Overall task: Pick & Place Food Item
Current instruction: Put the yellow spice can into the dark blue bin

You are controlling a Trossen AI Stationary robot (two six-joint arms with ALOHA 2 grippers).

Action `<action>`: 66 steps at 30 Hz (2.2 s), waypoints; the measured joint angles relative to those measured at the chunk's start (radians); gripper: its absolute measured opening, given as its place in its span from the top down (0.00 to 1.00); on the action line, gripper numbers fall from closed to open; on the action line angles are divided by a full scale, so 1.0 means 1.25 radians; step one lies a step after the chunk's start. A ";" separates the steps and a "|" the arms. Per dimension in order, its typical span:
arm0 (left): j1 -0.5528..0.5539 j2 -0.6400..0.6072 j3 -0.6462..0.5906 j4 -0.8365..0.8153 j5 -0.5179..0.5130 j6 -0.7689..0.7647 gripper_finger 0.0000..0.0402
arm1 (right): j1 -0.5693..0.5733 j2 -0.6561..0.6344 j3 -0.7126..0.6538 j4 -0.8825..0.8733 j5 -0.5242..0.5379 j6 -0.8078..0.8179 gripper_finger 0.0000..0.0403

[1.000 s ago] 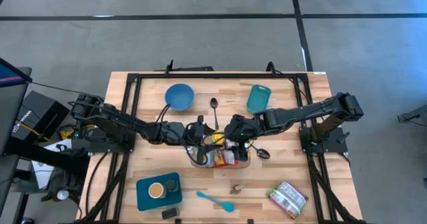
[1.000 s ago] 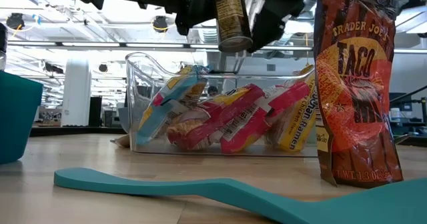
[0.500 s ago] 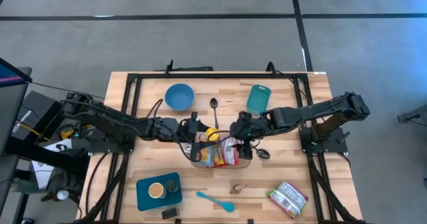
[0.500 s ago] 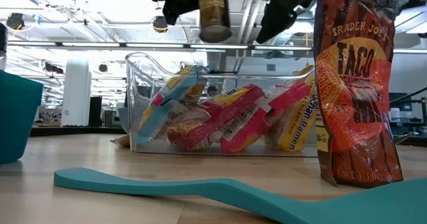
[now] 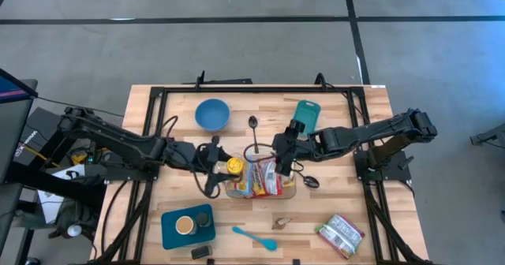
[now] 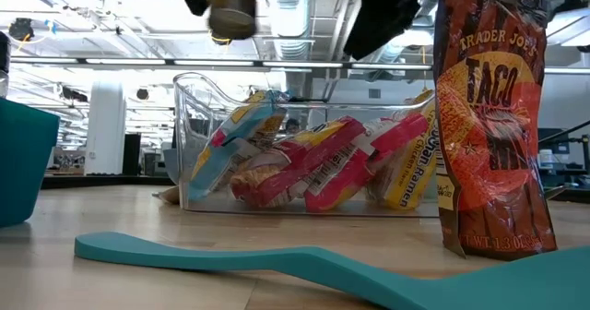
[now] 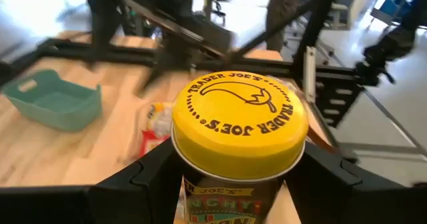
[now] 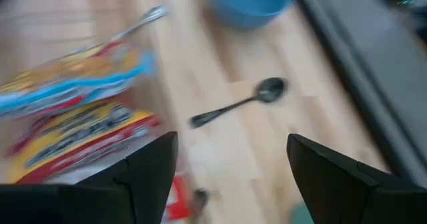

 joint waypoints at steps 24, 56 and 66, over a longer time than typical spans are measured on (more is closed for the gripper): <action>-0.174 -0.193 0.000 -0.412 0.003 -0.410 0.47 | 0.000 0.000 0.000 0.003 0.095 0.040 0.32; -0.346 -0.252 0.000 -0.617 0.033 -0.762 0.47 | -0.001 0.001 -0.001 0.031 0.095 0.039 0.32; -0.464 -0.251 0.000 -0.625 -0.002 -0.913 0.47 | -0.001 0.001 -0.001 0.039 0.095 0.039 0.32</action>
